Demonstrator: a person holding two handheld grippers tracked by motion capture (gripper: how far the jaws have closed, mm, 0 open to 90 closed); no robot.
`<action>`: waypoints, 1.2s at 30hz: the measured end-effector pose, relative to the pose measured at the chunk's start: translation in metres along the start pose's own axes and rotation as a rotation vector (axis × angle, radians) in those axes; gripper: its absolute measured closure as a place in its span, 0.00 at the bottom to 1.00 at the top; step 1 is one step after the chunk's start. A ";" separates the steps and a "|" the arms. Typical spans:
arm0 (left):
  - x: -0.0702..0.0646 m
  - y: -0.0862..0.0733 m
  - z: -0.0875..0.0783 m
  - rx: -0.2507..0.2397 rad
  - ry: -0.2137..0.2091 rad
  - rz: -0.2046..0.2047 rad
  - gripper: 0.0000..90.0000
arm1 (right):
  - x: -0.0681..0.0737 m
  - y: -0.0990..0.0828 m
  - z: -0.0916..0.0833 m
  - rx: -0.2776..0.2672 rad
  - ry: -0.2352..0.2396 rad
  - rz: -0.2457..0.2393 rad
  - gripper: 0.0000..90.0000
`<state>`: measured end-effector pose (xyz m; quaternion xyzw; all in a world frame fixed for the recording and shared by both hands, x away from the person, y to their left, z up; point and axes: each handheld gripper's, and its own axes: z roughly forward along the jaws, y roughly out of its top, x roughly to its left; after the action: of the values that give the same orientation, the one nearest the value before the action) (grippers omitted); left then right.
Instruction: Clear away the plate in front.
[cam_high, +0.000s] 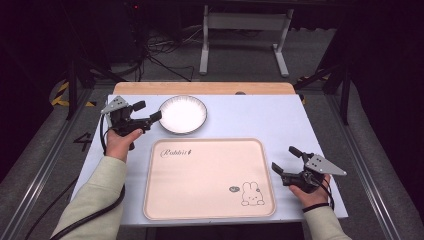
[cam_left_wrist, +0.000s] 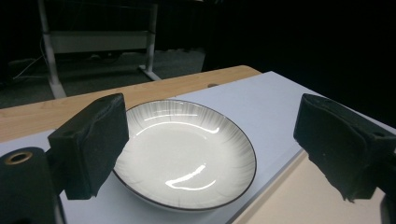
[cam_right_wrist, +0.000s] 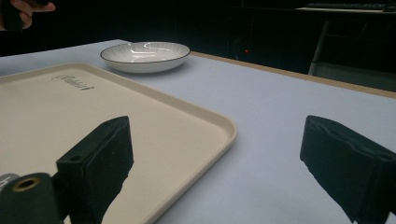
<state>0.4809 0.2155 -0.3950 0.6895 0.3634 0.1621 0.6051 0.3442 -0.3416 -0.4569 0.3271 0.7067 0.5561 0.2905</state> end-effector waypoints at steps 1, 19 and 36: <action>0.001 0.001 0.001 -0.001 -0.001 0.000 0.12 | 0.000 0.000 0.000 0.000 -0.001 -0.001 0.11; 0.022 0.001 0.029 0.079 0.065 -0.066 0.21 | 0.001 0.000 0.001 0.007 -0.002 -0.006 0.10; 0.037 -0.024 0.063 0.224 0.108 -0.254 0.37 | 0.002 0.001 0.002 0.013 0.000 -0.024 0.11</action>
<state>0.5408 0.1958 -0.4390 0.6914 0.4955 0.0798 0.5197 0.3441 -0.3388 -0.4567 0.3206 0.7141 0.5480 0.2948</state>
